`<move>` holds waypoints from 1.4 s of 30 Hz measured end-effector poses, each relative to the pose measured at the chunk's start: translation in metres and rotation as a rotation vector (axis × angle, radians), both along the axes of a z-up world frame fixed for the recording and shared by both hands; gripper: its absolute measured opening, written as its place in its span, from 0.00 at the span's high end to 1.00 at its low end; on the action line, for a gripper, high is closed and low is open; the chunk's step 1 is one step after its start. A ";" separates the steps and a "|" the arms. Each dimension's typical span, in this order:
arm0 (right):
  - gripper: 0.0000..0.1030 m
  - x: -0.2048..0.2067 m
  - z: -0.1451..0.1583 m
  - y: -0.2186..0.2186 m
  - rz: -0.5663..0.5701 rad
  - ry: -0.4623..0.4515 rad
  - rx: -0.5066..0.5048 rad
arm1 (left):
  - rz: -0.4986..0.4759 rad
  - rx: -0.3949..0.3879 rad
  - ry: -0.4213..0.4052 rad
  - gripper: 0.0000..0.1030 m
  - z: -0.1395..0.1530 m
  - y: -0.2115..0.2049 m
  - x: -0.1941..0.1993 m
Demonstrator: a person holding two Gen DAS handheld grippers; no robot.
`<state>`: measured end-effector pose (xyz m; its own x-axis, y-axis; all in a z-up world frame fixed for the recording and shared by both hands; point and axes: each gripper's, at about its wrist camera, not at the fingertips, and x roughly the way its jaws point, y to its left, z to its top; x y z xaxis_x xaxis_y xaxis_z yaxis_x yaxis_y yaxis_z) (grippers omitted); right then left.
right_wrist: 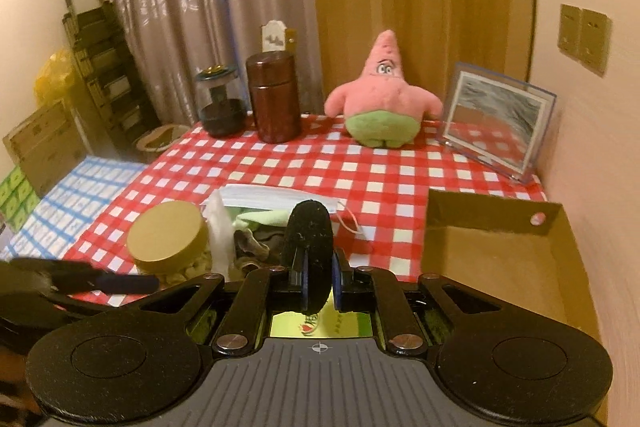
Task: Organize soft objects
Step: 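Grasp the white plastic bag with the left gripper while the right gripper holds the puff, then carry puff and bag into the cardboard box and open both grippers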
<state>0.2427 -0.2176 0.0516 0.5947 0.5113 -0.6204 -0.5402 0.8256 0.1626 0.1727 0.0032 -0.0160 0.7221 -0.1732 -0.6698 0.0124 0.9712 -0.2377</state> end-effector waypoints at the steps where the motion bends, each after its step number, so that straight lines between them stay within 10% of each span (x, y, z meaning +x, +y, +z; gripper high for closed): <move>1: 0.89 -0.002 0.000 -0.003 -0.009 -0.002 0.004 | 0.016 0.007 0.005 0.53 -0.006 -0.004 0.003; 13: 0.89 -0.010 -0.003 -0.024 -0.096 0.003 0.029 | 0.154 0.067 0.032 0.64 -0.054 -0.025 0.028; 23: 0.89 -0.018 -0.008 -0.037 -0.141 0.026 0.052 | 0.185 0.118 0.058 0.96 -0.066 -0.030 0.037; 42: 0.89 -0.051 0.015 -0.077 -0.283 -0.025 0.110 | 0.049 0.089 -0.178 0.98 0.052 -0.047 -0.017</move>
